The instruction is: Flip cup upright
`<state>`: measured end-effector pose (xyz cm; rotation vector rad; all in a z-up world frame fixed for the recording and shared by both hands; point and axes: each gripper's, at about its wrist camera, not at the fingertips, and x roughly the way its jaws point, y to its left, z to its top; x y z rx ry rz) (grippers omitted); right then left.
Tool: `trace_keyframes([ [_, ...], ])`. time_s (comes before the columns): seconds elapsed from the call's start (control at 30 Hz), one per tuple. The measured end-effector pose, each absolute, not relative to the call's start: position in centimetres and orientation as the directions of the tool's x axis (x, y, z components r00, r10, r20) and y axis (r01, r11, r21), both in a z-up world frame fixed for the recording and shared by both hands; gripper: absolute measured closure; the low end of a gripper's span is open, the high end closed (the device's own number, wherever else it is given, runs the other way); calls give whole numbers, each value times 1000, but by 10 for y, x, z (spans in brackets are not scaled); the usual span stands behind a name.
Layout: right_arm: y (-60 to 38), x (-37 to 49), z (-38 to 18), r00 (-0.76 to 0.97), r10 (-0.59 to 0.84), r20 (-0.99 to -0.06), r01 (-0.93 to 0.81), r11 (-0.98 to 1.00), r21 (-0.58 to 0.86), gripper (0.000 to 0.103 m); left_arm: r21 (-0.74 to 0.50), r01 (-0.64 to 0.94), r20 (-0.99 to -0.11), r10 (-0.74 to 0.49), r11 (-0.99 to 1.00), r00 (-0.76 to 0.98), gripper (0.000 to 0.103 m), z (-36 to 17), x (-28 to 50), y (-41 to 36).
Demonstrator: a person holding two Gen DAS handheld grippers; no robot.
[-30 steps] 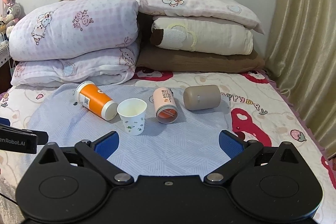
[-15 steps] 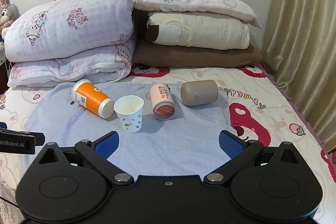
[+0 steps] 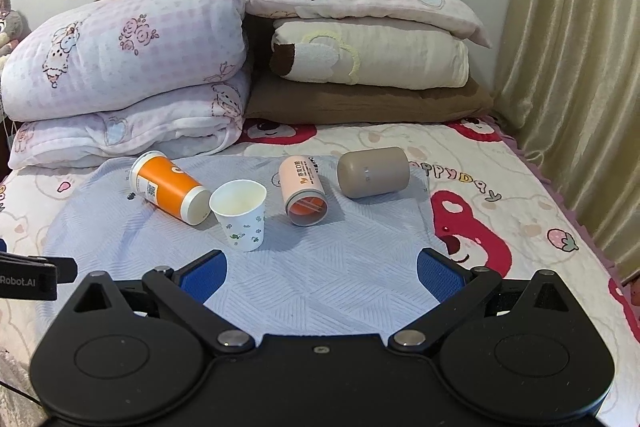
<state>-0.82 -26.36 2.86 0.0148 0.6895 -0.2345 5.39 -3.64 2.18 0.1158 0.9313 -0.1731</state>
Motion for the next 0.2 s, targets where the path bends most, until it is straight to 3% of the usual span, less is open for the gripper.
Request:
trace_keyframes([
  [0.2,-264,-7,28,741,-210,-638,221,973,-64,0,23,204,-808,-102,979,580,3,22,54,-38],
])
